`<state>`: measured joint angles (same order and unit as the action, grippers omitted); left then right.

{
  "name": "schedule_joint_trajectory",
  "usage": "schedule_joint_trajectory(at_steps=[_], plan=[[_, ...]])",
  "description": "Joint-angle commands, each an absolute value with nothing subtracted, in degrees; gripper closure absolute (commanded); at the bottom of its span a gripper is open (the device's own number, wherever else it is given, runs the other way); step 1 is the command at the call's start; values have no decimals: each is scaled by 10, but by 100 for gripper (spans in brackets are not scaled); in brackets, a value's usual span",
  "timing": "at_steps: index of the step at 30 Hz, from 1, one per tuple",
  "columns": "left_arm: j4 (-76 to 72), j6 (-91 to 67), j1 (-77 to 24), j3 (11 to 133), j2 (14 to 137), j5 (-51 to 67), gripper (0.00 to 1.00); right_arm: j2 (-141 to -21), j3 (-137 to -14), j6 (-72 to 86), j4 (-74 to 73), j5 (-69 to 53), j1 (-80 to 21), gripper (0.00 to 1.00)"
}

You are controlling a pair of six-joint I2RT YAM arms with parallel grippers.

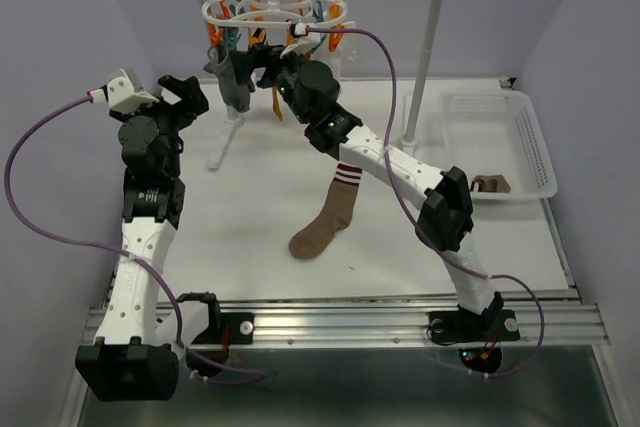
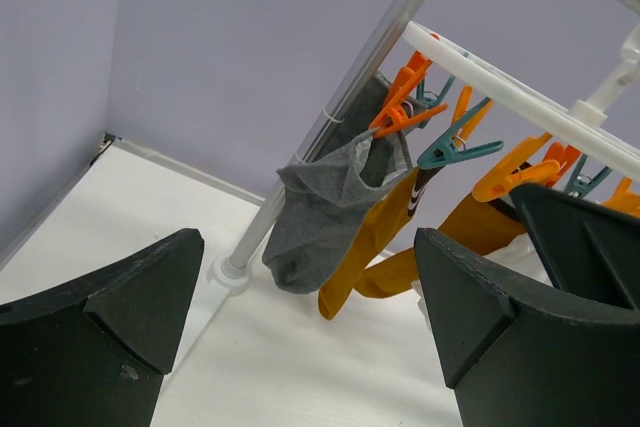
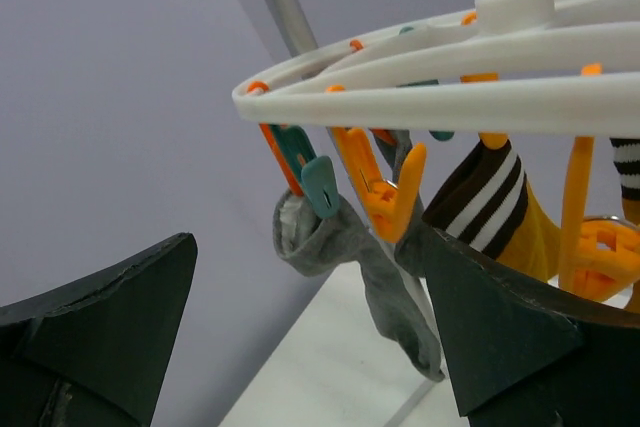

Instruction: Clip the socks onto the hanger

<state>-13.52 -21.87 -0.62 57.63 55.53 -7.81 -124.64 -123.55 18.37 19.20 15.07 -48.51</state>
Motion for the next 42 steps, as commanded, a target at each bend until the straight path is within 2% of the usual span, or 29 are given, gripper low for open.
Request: schedule_joint_trajectory(at_steps=[1, 8, 13, 15, 18, 22, 29, 34, 39, 42], plan=[[-161, -209, -4, 576, 551, -82, 1, -1268, -1299, 147, 290, 259, -491, 0], [-169, -214, -4, 575, 554, -73, 1, -1307, -1313, 101, 353, 329, -491, 0], [-170, -218, -4, 577, 559, -69, 1, -1331, -1348, 76, 376, 337, -497, 9], [-172, -217, -4, 574, 558, -62, 1, -1329, -1339, 65, 356, 326, -497, 8], [-180, -219, -4, 571, 560, -56, 1, -1293, -1277, 71, 367, 311, -497, 3], [-178, -218, -4, 577, 566, -49, 1, -1271, -1255, 69, 364, 302, -497, 2], [-184, -215, -4, 584, 576, -38, 1, -1147, -1120, 53, 265, 172, -497, 0], [-185, -220, -4, 591, 584, -20, 1, -1044, -1042, 10, 172, 206, -490, 0], [-227, -249, -4, 579, 591, 24, 1, -1001, -1013, -24, 117, 279, -452, 0], [-271, -266, -4, 577, 623, 43, 1, -993, -1019, -18, 103, 264, -419, 0]])
